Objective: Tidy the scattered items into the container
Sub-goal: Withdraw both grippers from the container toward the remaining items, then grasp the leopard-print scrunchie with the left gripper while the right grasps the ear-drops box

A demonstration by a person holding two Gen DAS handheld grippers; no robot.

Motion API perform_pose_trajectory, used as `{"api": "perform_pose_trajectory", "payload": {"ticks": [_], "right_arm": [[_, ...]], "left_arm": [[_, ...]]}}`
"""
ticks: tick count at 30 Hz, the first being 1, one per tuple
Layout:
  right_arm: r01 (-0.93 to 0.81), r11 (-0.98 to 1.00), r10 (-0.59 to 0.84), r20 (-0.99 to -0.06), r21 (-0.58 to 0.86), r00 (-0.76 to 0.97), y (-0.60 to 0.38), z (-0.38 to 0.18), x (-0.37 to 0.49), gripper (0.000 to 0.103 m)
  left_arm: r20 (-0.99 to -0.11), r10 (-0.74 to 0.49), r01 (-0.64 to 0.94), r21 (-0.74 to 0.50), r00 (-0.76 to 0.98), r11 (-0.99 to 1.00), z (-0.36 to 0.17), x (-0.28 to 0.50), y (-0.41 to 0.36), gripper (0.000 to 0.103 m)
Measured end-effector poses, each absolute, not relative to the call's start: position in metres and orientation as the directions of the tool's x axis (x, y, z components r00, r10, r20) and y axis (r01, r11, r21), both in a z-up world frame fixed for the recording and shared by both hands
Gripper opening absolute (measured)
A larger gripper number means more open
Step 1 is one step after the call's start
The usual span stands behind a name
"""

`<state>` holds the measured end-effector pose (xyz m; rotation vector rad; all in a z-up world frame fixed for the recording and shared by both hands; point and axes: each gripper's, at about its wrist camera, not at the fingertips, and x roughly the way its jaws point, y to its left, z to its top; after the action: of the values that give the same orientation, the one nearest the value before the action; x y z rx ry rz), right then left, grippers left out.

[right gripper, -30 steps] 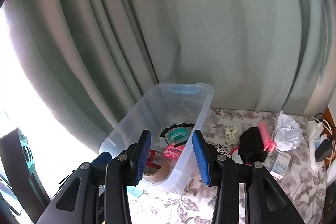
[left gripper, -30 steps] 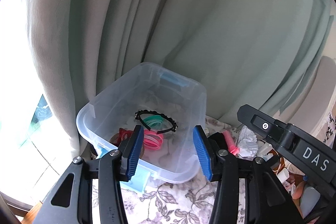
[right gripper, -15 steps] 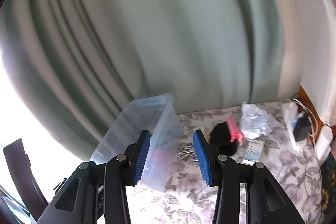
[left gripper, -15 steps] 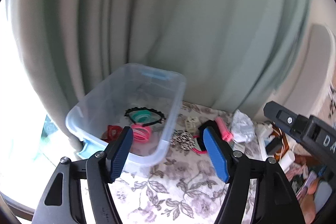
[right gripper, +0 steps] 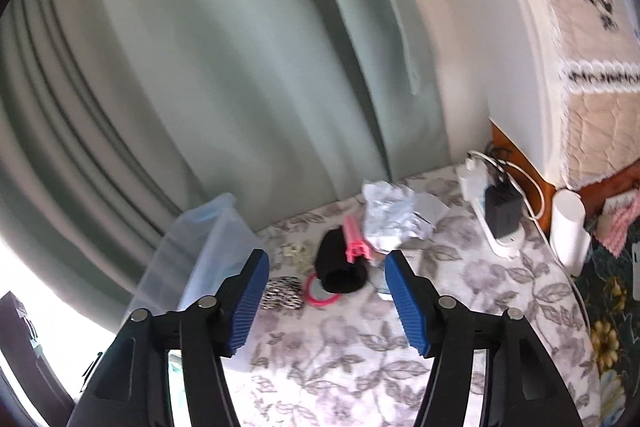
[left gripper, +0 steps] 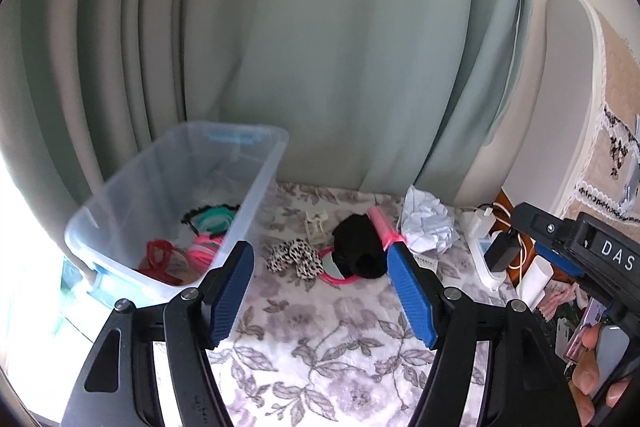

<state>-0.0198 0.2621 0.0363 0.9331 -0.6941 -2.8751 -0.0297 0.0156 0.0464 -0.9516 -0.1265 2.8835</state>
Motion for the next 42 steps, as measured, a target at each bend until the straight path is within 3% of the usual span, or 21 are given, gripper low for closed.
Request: {"api": "perform_pose_trajectory", "payload": {"ticks": [6, 20, 25, 42], "right_arm": [[-0.156, -0.89, -0.157, -0.609, 0.429, -0.778, 0.279, -0.001, -0.033, 0.072], [-0.2, -0.893, -0.184, -0.733, 0.403, -0.655, 0.285, -0.091, -0.081, 0.073], [-0.208, -0.899, -0.188, -0.77, 0.385, -0.61, 0.281, -0.116, -0.097, 0.073], [-0.196, -0.947, -0.096, -0.806, 0.255, -0.584, 0.261, -0.149, -0.136, 0.073]], "left_arm": [[-0.651, 0.1, -0.099, -0.039, -0.752, -0.994, 0.011, -0.05, 0.033, 0.07], [-0.76, 0.114, -0.042, -0.114, -0.639, -0.993, -0.061, -0.111, 0.044, 0.07], [-0.773, 0.08, -0.018, -0.088, -0.629, -0.996, -0.081, -0.133, 0.05, 0.07], [-0.817, -0.003, 0.081, -0.053, -0.576, -0.995, -0.135, -0.195, 0.041, 0.07]]}}
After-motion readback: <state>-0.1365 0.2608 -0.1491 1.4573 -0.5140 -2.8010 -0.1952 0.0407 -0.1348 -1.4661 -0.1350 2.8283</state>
